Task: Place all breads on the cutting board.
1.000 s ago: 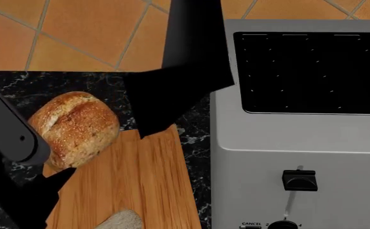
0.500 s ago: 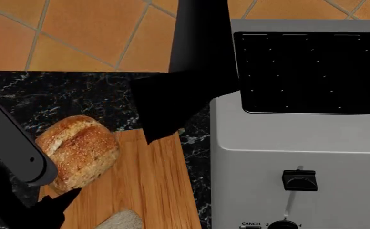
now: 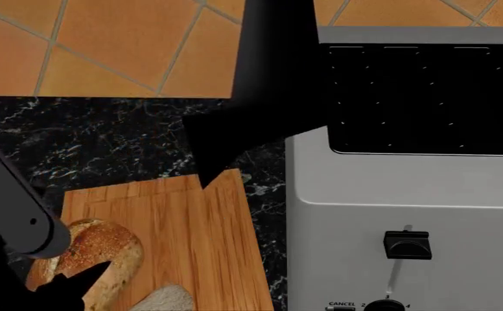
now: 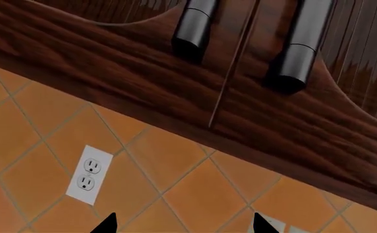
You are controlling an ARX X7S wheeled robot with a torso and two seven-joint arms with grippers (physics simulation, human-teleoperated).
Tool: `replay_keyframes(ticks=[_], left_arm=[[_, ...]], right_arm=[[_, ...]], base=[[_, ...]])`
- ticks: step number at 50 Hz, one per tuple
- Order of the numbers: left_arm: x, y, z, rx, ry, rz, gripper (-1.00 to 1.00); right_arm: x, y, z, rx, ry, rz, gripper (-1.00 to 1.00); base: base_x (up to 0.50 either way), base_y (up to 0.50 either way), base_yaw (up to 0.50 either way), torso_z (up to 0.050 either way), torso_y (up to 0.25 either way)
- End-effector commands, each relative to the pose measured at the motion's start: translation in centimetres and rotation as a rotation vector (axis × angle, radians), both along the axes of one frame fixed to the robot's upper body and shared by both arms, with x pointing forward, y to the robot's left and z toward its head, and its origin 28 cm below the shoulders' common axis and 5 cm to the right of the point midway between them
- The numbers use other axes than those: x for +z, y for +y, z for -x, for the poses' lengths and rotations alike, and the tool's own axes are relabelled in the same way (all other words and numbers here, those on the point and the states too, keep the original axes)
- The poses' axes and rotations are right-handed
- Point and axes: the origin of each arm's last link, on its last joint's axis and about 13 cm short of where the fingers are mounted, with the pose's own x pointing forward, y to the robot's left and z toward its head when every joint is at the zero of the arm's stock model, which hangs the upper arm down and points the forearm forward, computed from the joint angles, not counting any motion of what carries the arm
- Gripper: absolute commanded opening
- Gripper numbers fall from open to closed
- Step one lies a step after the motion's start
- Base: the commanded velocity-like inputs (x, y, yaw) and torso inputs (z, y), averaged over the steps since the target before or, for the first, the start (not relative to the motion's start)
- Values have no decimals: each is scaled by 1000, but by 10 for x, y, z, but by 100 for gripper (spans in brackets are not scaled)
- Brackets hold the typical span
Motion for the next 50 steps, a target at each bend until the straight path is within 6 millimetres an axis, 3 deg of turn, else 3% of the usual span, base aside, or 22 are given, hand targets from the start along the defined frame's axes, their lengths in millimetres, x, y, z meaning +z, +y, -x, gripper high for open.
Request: replay_keyframes(ticks=[1, 22, 32, 36, 50], left_arm=[[17, -3, 13, -48, -49, 45, 100], [47, 12, 56, -29, -197, 249, 100], [55, 18, 89, -10, -328, 367, 100], [50, 22, 88, 4, -379, 343, 100], [46, 34, 97, 102, -561, 613, 100]], right_arm=[[3, 2, 5, 34, -31, 22, 100], [1, 3, 6, 31, -38, 23, 100], [1, 2, 8, 32, -40, 23, 100], [5, -2, 8, 17, -33, 37, 100], [3, -10, 11, -11, -40, 26, 100]], base=[[0, 0, 0, 0, 0], [0, 0, 0, 0, 0], [0, 0, 0, 0, 0], [0, 0, 0, 0, 0], [0, 0, 0, 0, 0]])
